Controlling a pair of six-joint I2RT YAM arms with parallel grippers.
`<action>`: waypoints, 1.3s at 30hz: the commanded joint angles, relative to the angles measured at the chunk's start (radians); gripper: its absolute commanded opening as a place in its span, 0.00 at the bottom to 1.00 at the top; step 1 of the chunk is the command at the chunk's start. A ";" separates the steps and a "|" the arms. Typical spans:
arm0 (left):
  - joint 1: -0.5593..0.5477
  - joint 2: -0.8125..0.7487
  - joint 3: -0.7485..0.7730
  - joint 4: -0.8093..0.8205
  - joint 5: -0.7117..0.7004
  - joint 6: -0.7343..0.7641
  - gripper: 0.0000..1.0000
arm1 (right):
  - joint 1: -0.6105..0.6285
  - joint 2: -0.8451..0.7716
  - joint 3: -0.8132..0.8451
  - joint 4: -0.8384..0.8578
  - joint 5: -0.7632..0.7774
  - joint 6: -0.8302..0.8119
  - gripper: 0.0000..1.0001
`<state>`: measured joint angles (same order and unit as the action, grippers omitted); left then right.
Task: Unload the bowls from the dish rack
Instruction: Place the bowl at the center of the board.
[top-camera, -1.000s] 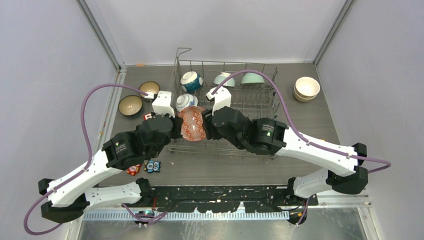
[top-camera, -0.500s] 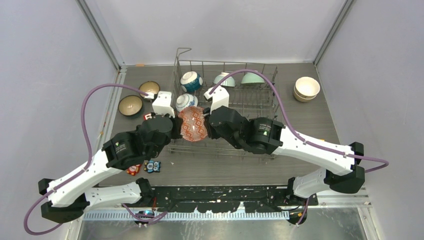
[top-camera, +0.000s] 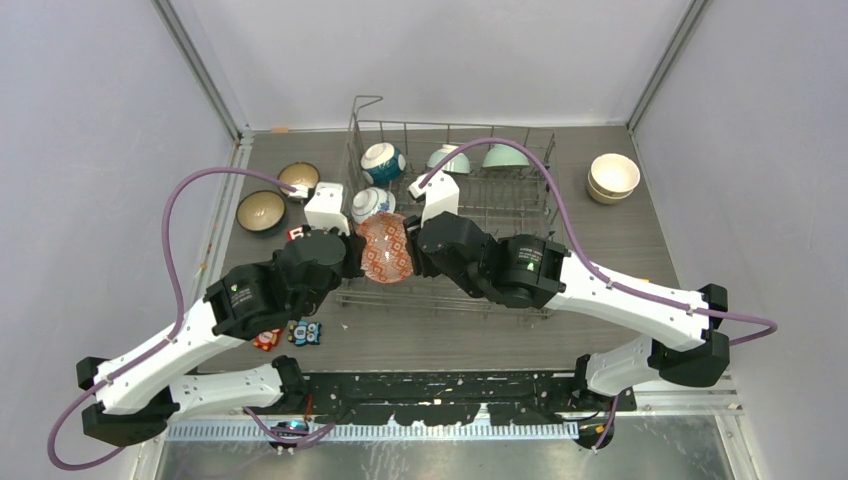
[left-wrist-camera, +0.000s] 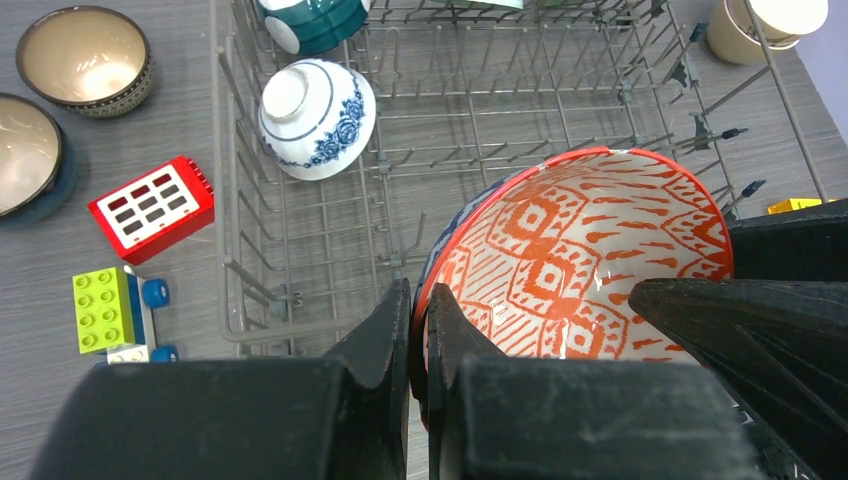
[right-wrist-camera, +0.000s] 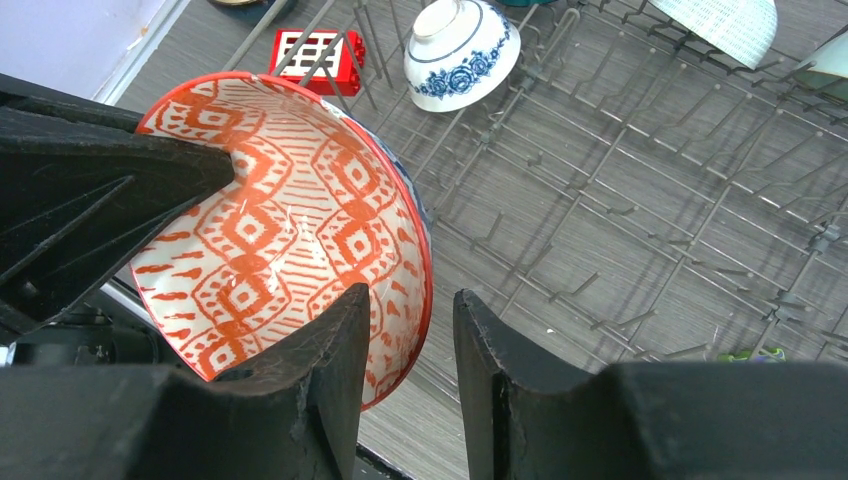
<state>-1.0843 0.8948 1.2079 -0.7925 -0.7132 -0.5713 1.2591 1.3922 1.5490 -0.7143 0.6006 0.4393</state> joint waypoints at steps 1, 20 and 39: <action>0.003 -0.011 0.037 0.060 -0.007 -0.032 0.00 | -0.002 -0.007 0.045 0.015 0.028 -0.003 0.41; 0.003 -0.019 0.039 0.054 -0.003 -0.042 0.00 | -0.009 0.023 0.054 0.044 0.131 0.020 0.37; 0.003 -0.015 0.051 0.068 0.011 -0.040 0.10 | -0.009 0.050 0.079 0.020 0.121 0.016 0.01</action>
<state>-1.0798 0.8925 1.2079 -0.7918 -0.7071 -0.5980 1.2526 1.4425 1.5860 -0.7048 0.6983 0.4618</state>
